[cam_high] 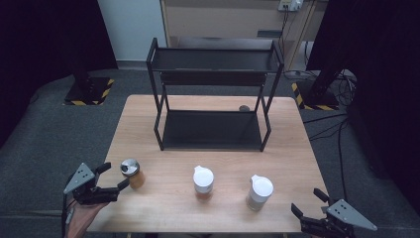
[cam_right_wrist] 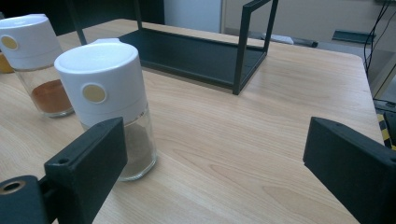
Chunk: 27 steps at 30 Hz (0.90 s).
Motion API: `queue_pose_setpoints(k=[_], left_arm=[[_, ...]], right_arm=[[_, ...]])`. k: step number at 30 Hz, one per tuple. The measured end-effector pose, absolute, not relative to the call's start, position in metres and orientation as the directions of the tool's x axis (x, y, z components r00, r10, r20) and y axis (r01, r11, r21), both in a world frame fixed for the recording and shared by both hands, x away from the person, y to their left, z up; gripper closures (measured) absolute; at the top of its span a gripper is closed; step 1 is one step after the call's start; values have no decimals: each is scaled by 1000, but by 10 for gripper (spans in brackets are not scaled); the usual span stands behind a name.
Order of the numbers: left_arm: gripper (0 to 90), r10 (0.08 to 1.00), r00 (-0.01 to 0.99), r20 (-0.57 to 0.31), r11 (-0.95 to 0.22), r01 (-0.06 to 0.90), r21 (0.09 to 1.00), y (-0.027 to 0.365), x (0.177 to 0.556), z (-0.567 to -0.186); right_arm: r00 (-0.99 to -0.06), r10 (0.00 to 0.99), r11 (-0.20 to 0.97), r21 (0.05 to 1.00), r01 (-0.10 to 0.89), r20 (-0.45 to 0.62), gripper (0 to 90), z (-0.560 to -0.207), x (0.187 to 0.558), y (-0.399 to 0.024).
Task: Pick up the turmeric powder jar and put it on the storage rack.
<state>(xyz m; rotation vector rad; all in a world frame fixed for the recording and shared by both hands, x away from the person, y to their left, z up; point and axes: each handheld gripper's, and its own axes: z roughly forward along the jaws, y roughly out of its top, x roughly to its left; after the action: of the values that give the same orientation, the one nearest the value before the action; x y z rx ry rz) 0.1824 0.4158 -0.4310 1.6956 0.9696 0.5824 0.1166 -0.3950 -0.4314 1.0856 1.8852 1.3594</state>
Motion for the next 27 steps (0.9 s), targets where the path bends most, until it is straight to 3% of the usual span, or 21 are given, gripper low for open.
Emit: queue_pose_setpoints(k=[18,27], left_arm=[[78,822,565,-76,-149,341,928,401,215,-448],[218,810,583,-57,-157,310,938,401,220,-458]], right_arm=[[-511,860,155,945,287,14,66,-431,117,-395],[-510,860,155,945,287,14,66,-431,117,-395]])
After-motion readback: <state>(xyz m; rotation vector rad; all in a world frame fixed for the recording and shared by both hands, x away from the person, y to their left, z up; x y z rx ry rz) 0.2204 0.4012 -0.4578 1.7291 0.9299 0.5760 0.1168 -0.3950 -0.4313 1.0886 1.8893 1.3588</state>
